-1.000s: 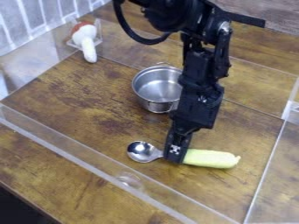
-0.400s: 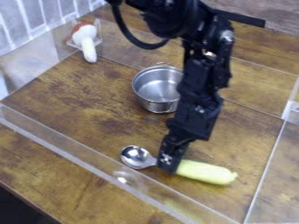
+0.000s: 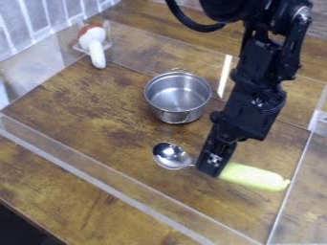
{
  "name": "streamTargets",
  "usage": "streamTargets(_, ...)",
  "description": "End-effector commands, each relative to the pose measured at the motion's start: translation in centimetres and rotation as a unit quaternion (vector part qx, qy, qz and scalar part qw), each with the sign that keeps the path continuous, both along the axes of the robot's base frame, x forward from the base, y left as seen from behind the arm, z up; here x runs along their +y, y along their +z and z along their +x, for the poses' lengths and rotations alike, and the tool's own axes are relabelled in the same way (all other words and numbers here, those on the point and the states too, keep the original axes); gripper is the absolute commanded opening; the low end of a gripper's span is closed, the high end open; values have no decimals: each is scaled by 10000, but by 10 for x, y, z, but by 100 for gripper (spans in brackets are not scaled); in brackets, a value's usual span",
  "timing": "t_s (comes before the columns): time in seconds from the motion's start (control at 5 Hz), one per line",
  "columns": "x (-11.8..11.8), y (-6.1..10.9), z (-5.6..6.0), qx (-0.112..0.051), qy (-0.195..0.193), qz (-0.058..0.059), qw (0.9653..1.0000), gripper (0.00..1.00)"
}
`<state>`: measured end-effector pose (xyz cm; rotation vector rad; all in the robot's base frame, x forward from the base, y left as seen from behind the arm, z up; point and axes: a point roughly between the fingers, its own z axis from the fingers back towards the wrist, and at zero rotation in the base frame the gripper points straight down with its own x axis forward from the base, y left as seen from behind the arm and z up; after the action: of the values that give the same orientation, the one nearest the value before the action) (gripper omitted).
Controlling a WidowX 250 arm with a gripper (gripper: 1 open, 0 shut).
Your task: Move the green spoon to the left
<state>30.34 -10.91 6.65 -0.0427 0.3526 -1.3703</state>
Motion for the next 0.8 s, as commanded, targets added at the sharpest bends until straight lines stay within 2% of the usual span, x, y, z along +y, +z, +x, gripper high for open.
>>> streamTargets(0.0, -24, 31, 9, -610, -448, -273, 9968, 0)
streamTargets(0.2, -51, 21, 14, -811, -939, -436, 9913, 0)
streamTargets(0.4, -53, 10, 14, -940, -915, -702, 9889, 0)
streamTargets(0.6, -49, -1, 15, -1062, -836, -876, 9869, 0)
